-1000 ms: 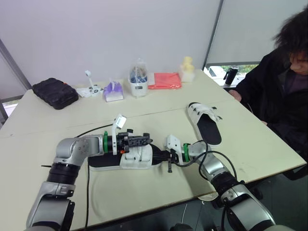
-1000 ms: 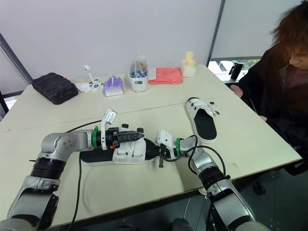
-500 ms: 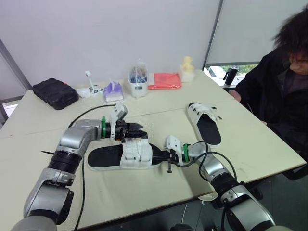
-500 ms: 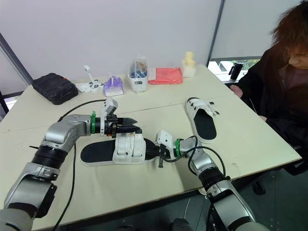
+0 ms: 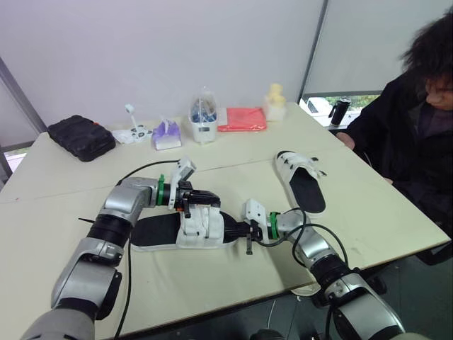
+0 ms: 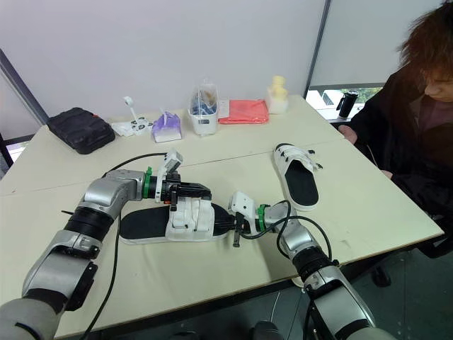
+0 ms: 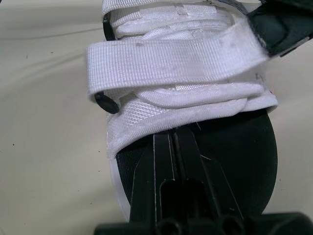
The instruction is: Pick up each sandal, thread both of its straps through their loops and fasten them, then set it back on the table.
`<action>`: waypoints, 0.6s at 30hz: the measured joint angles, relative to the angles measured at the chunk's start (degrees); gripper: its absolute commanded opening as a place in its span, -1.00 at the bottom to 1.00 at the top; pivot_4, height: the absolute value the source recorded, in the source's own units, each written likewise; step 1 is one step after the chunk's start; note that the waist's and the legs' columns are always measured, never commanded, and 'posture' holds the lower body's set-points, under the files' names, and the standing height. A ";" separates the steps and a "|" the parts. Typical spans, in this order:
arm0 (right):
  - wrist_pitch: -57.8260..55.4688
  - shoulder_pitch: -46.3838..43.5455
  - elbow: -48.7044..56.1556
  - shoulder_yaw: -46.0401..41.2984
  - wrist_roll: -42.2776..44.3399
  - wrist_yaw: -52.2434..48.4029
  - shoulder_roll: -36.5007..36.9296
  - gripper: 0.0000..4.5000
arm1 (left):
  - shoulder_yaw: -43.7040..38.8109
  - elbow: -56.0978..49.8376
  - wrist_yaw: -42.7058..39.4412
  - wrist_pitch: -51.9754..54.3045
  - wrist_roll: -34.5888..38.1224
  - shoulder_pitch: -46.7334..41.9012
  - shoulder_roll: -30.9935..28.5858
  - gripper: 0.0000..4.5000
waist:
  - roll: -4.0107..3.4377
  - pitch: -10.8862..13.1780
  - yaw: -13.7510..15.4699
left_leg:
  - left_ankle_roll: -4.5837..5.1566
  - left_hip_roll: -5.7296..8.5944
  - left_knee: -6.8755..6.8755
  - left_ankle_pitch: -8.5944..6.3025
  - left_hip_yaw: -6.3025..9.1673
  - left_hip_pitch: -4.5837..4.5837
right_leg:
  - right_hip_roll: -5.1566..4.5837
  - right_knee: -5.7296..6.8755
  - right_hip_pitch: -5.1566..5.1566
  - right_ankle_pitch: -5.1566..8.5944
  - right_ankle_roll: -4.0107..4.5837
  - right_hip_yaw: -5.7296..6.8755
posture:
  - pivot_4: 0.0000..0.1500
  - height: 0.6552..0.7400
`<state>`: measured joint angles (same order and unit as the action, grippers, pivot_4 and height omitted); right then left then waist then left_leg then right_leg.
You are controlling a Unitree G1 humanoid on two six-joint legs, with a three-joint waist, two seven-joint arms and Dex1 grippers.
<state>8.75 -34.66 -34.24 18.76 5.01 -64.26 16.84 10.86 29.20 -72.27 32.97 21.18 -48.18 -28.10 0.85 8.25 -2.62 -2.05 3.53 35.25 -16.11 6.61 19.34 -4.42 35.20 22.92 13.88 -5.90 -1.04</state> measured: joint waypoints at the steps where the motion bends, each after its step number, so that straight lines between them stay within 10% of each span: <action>1: 0.00 0.01 0.00 0.00 0.00 0.03 0.00 -1.00 | -0.14 -0.09 -0.26 0.18 0.03 0.01 -0.03 -0.96 | 0.00 0.00 0.00 | 0.00 0.00 0.00 0.00 0.00 0.00 | 0.00 0.00 0.00 0.00 0.00 0.00 | 1.00 1.00; 18: 0.00 0.18 0.16 -0.02 0.00 0.58 0.01 -1.00 | -6.22 6.01 5.14 0.58 -0.23 -3.73 1.53 -0.96 | 0.03 0.01 0.07 | 0.00 0.00 0.02 0.00 0.03 -0.01 | 0.01 0.01 -0.01 -0.05 -0.10 0.02 | 1.00 1.00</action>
<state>8.75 -34.48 -34.08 18.74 5.01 -63.68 16.86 4.64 35.22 -67.12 33.55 20.95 -51.91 -26.57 0.88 8.27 -2.55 -2.05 3.53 35.27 -16.10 6.63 19.33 -4.41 35.21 22.91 13.84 -5.99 -1.02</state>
